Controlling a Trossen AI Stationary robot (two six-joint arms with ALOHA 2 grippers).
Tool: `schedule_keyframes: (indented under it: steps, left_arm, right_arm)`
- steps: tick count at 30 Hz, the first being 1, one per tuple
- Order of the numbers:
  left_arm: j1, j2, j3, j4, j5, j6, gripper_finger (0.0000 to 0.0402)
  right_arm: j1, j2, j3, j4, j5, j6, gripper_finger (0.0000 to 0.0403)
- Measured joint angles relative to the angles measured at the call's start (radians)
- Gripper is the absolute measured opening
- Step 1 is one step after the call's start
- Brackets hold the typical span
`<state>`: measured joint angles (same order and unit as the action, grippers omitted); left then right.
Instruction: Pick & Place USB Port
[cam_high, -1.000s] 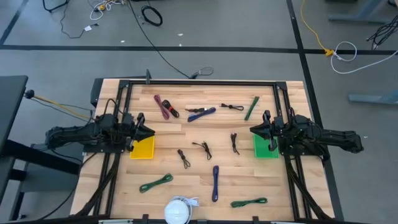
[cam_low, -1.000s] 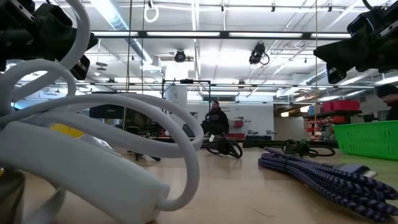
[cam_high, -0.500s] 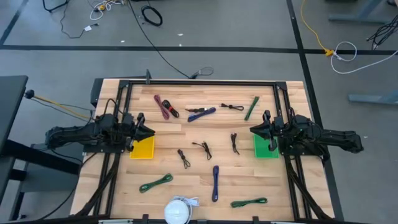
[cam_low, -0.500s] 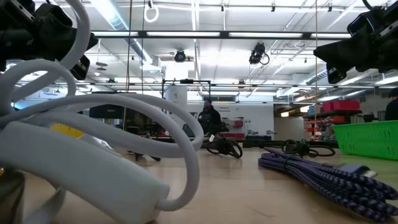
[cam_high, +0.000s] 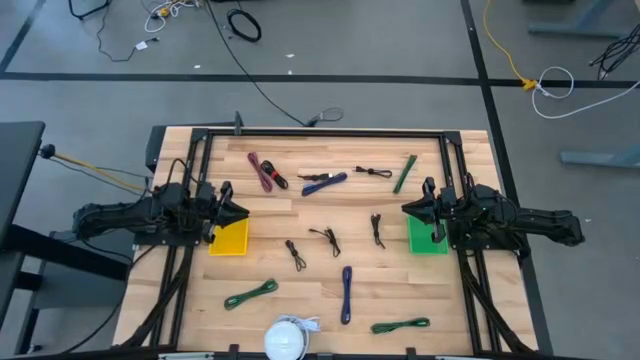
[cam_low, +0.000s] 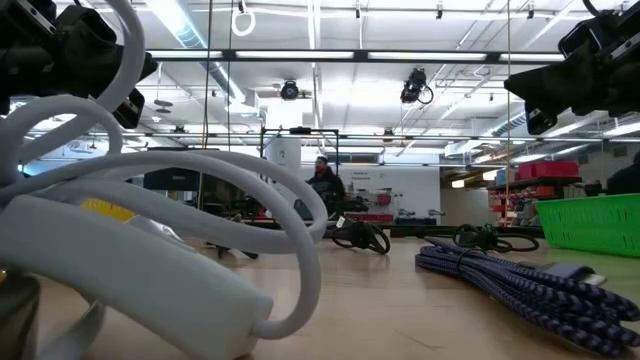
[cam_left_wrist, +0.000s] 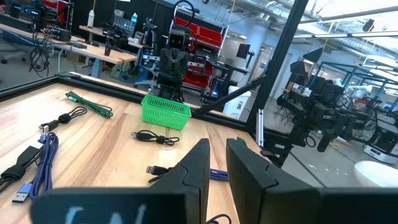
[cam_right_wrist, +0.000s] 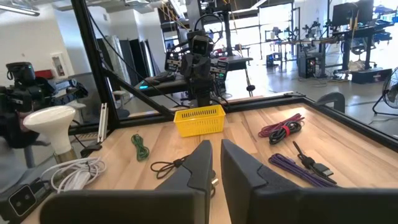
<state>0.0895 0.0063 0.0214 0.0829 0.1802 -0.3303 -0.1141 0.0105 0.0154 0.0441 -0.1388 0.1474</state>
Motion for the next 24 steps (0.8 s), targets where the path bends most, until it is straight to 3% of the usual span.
schedule_keyframes:
  steps: [14, 24]
  left_arm:
    - [0.000, 0.000, 0.000, 0.028, -0.015, 0.001, 0.0057]
    - [0.000, 0.000, 0.000, 0.029, -0.043, 0.002, 0.0057]
  right_arm:
    - [0.000, 0.000, 0.000, 0.000, 0.001, -0.007, 0.0039]
    - [0.000, 0.000, 0.000, 0.001, 0.138, -0.080, 0.0039]
